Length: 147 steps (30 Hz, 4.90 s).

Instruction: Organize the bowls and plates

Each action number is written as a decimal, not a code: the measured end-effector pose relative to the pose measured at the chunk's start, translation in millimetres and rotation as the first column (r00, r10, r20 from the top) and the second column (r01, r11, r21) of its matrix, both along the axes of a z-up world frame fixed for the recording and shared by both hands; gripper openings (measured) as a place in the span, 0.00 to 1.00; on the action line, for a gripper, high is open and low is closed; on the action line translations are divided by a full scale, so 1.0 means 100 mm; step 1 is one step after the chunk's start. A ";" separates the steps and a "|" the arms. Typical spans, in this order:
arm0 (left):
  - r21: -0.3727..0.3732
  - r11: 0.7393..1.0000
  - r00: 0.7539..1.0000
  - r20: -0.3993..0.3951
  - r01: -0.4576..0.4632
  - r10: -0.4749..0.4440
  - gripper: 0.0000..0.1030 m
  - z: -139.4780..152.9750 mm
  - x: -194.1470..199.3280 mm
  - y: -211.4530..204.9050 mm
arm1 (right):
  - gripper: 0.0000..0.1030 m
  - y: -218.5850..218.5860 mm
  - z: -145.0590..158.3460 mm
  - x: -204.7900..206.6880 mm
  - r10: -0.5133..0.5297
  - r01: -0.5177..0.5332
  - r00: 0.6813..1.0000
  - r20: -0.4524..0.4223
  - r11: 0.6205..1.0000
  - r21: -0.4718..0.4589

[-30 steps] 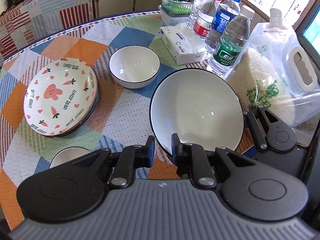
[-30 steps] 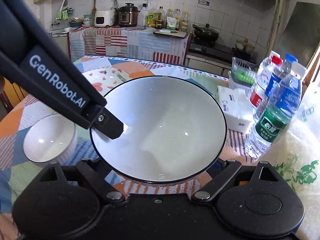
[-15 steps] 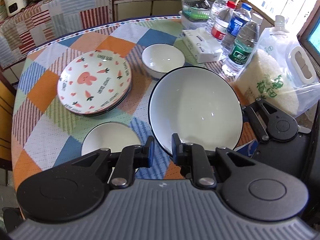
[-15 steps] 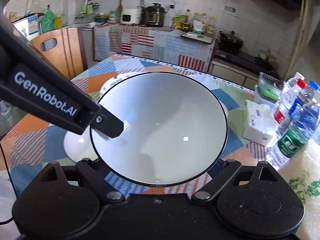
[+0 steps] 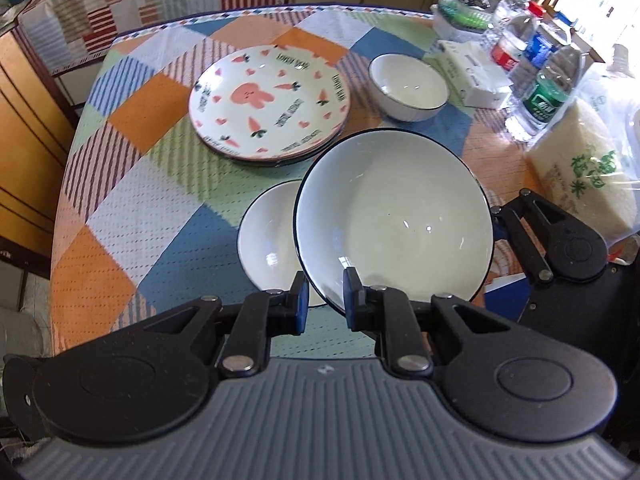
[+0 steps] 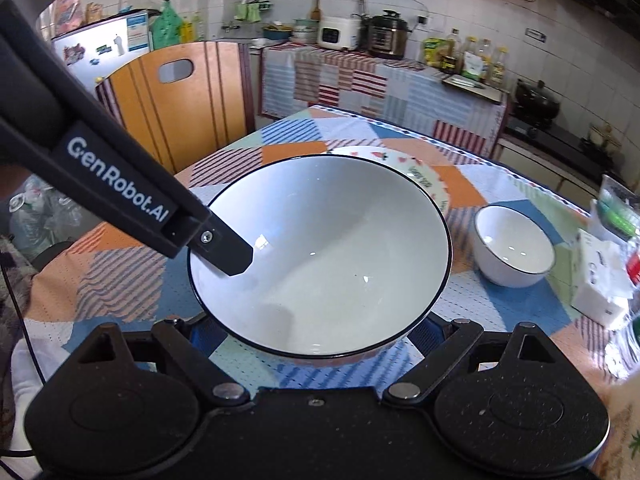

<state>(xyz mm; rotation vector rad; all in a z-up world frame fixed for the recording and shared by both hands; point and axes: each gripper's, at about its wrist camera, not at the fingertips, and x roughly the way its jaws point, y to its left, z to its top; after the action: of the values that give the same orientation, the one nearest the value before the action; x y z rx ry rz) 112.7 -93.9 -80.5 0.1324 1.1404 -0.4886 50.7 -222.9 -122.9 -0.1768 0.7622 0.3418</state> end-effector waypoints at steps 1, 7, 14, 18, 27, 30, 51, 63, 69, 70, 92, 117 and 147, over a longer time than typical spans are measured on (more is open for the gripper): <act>0.002 1.000 1.000 -0.005 -0.007 0.007 0.15 -0.03 0.02 0.03 | 0.92 0.02 -0.02 0.02 0.014 -0.014 1.000 -0.003 1.000 0.000; 0.005 0.998 0.996 -0.059 -0.061 0.061 0.15 -0.24 0.17 0.16 | 0.92 0.14 -0.15 0.17 0.064 -0.064 0.997 -0.043 0.998 -0.008; 0.025 0.996 0.990 -0.110 -0.081 0.084 0.15 -0.42 0.30 0.19 | 0.92 0.22 -0.28 0.30 0.117 -0.121 0.989 -0.088 0.992 -0.044; 0.060 0.995 0.988 -0.126 -0.080 0.087 0.15 -0.52 0.36 0.16 | 0.92 0.26 -0.34 0.32 0.133 -0.140 0.986 -0.096 0.988 -0.072; 0.130 0.989 0.992 -0.092 -0.069 0.081 0.16 -0.61 0.41 0.08 | 0.92 0.30 -0.40 0.34 0.141 -0.151 0.986 -0.091 0.982 -0.110; 0.143 0.987 0.993 -0.076 -0.078 0.089 0.16 -0.63 0.42 0.07 | 0.93 0.31 -0.39 0.34 0.145 -0.155 0.985 -0.091 0.981 -0.117; 0.096 0.993 0.997 -0.014 -0.075 0.076 0.24 -0.12 0.32 0.07 | 0.96 -0.06 0.13 0.15 0.089 -0.090 0.996 -0.013 0.992 -0.084; 0.074 0.997 0.999 0.032 -0.006 0.004 0.29 0.22 0.29 -0.24 | 0.96 -0.68 0.47 0.26 -0.049 0.050 0.997 0.053 0.998 -0.026; 0.059 0.998 0.999 0.042 0.007 -0.009 0.29 0.28 0.41 -0.47 | 0.96 -1.03 0.39 0.48 -0.126 0.126 0.992 0.027 0.992 0.003; 0.051 0.999 0.999 0.038 0.005 -0.007 0.29 0.28 0.44 -0.50 | 0.96 -1.08 0.35 0.53 -0.135 0.134 0.991 0.017 0.991 0.009; -0.111 0.990 0.994 0.059 -0.085 0.092 0.40 -0.24 1.19 -1.33 | 0.96 -1.62 -0.72 1.39 -0.262 0.268 0.963 -0.070 0.959 0.094; -0.138 0.981 0.988 0.048 -0.139 0.146 0.35 -0.87 1.75 -1.87 | 0.92 -1.62 -1.13 1.71 -0.340 0.337 0.940 0.029 0.937 0.088; -0.016 0.998 0.991 0.124 0.054 -0.052 0.16 -0.35 1.23 -1.78 | 0.83 -1.51 -0.80 1.26 -0.392 0.375 0.918 0.055 0.906 0.195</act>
<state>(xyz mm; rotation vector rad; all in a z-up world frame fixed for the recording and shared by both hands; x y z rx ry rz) 235.7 -271.4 -115.2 0.1739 1.0124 -0.5313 176.3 -373.7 -202.4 0.1304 0.6517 0.0249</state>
